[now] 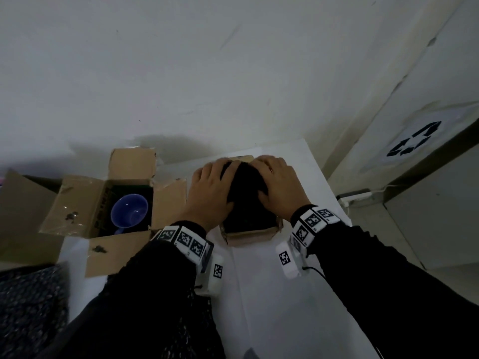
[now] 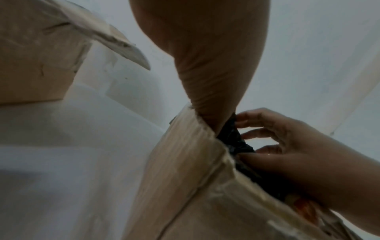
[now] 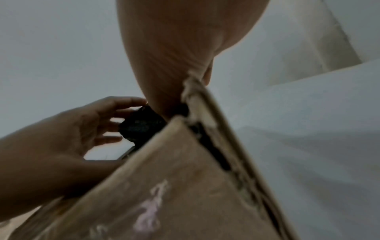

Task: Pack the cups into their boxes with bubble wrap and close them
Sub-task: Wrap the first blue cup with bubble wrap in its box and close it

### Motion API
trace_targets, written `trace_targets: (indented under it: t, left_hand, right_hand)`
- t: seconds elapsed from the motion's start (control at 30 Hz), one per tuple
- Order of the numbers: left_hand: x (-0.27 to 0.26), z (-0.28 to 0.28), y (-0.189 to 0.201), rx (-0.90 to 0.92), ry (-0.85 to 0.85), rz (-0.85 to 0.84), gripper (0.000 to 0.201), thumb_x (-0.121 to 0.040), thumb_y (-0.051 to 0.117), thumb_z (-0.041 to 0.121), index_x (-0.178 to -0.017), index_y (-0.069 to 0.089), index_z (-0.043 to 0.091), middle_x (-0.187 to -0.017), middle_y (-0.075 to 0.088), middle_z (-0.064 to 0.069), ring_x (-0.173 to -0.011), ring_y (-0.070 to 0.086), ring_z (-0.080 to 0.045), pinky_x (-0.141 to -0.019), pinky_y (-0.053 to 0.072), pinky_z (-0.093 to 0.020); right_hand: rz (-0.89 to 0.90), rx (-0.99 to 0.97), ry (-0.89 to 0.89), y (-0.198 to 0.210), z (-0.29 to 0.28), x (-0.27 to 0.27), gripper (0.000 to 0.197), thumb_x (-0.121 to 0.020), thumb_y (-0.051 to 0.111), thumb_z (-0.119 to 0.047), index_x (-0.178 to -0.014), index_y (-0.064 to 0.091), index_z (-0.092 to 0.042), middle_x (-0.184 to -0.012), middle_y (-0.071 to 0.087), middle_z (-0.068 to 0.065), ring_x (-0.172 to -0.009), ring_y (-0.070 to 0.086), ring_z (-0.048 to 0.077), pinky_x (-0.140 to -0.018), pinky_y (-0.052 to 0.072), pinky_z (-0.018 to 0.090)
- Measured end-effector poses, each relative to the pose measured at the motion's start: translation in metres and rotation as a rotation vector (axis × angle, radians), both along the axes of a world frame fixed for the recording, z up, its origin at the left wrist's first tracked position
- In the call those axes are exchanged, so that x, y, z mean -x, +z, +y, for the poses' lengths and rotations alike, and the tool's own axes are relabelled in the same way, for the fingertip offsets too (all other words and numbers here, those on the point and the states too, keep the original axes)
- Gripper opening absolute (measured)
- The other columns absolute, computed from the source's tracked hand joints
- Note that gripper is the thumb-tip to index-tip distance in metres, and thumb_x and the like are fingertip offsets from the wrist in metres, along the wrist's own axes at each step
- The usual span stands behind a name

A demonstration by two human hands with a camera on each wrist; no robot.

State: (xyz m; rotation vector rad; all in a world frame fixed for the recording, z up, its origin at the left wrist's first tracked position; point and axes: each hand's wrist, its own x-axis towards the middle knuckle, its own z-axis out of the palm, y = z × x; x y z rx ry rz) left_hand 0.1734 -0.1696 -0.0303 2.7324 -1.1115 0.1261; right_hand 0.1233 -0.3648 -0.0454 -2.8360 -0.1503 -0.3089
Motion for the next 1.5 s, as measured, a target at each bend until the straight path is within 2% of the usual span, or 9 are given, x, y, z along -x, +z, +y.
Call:
trace_targets:
  t: [0.17, 0.23, 0.33, 0.5, 0.67, 0.77, 1.0, 1.23, 1.5]
  left_hand:
    - [0.002, 0.003, -0.011, 0.105, -0.118, -0.036, 0.028, -0.079, 0.067, 0.013, -0.106, 0.070, 0.010, -0.106, 0.063, -0.011, -0.091, 0.056, -0.034, -0.072, 0.051, -0.044]
    - [0.004, 0.006, -0.015, 0.112, -0.097, -0.135, 0.022, -0.085, 0.060, 0.022, -0.103, 0.069, 0.014, -0.100, 0.062, -0.007, -0.087, 0.054, -0.031, -0.074, 0.043, -0.041]
    - [0.006, 0.009, -0.013, 0.217, -0.110, -0.205, 0.016, -0.085, 0.059, 0.016, -0.101, 0.064, 0.014, -0.097, 0.062, -0.007, -0.082, 0.054, -0.027, -0.074, 0.037, -0.037]
    - [0.001, 0.006, -0.020, 0.014, -0.149, -0.200, 0.026, -0.083, 0.050, 0.020, -0.098, 0.071, 0.017, -0.096, 0.071, -0.002, -0.089, 0.065, -0.025, -0.091, 0.034, -0.038]
    - [0.008, 0.001, -0.008, -0.239, 0.024, -0.157, 0.052, -0.075, 0.064, 0.023, -0.126, 0.057, 0.021, -0.106, 0.071, 0.004, -0.119, 0.050, -0.029, -0.106, 0.013, -0.055]
    - [0.011, -0.005, -0.001, -0.371, 0.066, -0.074, 0.055, -0.079, 0.053, 0.030, -0.133, 0.048, 0.019, -0.122, 0.062, 0.001, -0.128, 0.038, -0.031, -0.107, 0.004, -0.056]
    - [0.007, -0.009, 0.004, -0.464, 0.093, 0.016, 0.039, -0.086, 0.043, 0.046, -0.111, 0.064, 0.024, -0.127, 0.050, -0.003, -0.128, 0.030, -0.033, -0.111, 0.008, -0.059]
    - [0.005, 0.001, 0.003, -0.393, -0.012, -0.115, 0.035, -0.082, 0.048, 0.034, -0.111, 0.060, 0.017, -0.125, 0.060, -0.001, -0.137, 0.033, -0.035, -0.111, 0.001, -0.062]
    - [0.005, -0.018, -0.001, -0.632, 0.082, -0.023, 0.039, -0.095, 0.036, 0.034, -0.122, 0.063, 0.030, -0.131, 0.059, 0.003, -0.147, 0.004, -0.036, -0.092, -0.034, -0.067]
  right_hand:
    - [-0.062, 0.176, 0.106, -0.004, 0.004, 0.001, 0.021, -0.067, 0.063, -0.002, -0.084, 0.069, -0.012, -0.079, 0.065, 0.007, -0.069, 0.060, 0.030, -0.067, 0.045, 0.036]
    - [-0.029, 0.239, 0.123, -0.004, 0.002, 0.002, 0.018, -0.069, 0.061, -0.003, -0.080, 0.069, -0.015, -0.075, 0.066, 0.004, -0.068, 0.063, 0.027, -0.086, 0.047, 0.040]
    - [0.016, 0.377, 0.117, 0.001, 0.006, -0.004, 0.019, -0.082, 0.050, -0.013, -0.076, 0.068, -0.018, -0.067, 0.063, -0.002, -0.067, 0.063, 0.022, -0.120, 0.011, 0.051]
    - [0.272, 0.463, 0.076, 0.007, 0.021, -0.002, 0.030, -0.095, 0.031, -0.020, -0.097, 0.060, -0.013, -0.083, 0.067, 0.002, -0.083, 0.062, 0.026, -0.115, -0.012, 0.062]
    - [0.333, 0.346, 0.089, 0.007, 0.022, -0.009, 0.026, -0.097, 0.040, -0.026, -0.106, 0.061, -0.013, -0.100, 0.070, 0.005, -0.097, 0.064, 0.028, -0.119, 0.012, 0.050]
    - [0.145, 0.142, 0.024, -0.002, 0.014, -0.005, 0.027, -0.084, 0.065, -0.024, -0.107, 0.061, -0.010, -0.098, 0.069, 0.010, -0.089, 0.065, 0.033, -0.093, 0.041, 0.043]
    - [0.273, 0.340, 0.122, -0.004, 0.019, -0.002, 0.046, -0.094, 0.039, -0.018, -0.138, 0.048, -0.028, -0.130, 0.060, -0.003, -0.129, 0.046, 0.023, -0.116, -0.010, 0.053]
    - [-0.014, 0.333, 0.135, 0.000, 0.010, -0.001, 0.017, -0.069, 0.062, -0.017, -0.086, 0.061, -0.016, -0.086, 0.067, 0.001, -0.095, 0.056, 0.028, -0.095, 0.026, 0.043]
    - [0.126, 0.370, 0.108, -0.005, 0.006, -0.001, 0.028, -0.080, 0.055, -0.026, -0.101, 0.059, -0.008, -0.085, 0.069, 0.008, -0.100, 0.058, 0.028, -0.102, 0.023, 0.050]
